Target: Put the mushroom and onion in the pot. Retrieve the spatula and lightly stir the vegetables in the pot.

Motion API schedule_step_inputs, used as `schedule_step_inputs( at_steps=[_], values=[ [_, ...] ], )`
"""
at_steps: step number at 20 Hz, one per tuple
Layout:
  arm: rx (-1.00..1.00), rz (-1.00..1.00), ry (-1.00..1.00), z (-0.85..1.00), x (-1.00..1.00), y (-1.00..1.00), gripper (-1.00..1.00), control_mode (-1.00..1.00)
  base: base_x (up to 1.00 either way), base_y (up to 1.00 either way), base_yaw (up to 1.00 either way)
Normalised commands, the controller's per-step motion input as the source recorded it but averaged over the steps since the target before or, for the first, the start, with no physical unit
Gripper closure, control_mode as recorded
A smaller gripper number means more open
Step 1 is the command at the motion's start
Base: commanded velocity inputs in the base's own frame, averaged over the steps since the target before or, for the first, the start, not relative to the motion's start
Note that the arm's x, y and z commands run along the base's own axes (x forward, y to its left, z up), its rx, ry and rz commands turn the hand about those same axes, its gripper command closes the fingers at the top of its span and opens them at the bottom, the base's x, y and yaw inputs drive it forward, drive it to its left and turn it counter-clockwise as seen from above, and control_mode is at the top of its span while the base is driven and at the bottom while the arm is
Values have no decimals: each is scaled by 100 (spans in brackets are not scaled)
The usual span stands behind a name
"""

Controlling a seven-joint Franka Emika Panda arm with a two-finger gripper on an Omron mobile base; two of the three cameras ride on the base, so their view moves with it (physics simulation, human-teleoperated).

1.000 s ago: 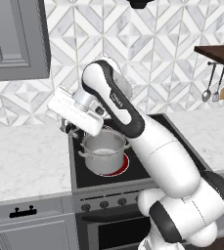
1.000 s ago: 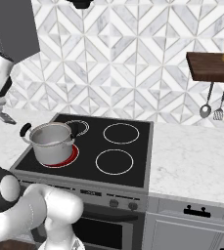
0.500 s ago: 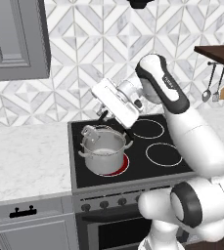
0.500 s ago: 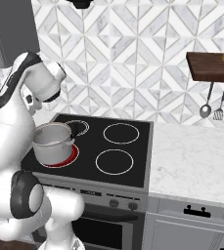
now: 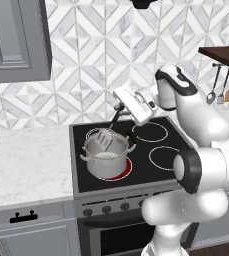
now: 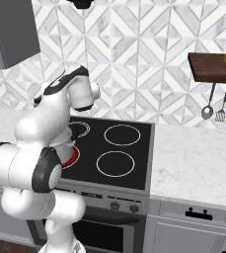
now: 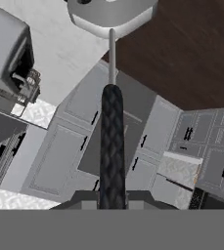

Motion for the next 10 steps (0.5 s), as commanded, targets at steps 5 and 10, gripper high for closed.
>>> schedule_step_inputs(
  at_steps=[5, 10],
  values=[
    [0, -1, 12, -43, 84, 0, 100, -100, 0, 0, 0],
    [0, 0, 3, -44, 53, 0, 100, -100, 0, 0, 0]
  ],
)
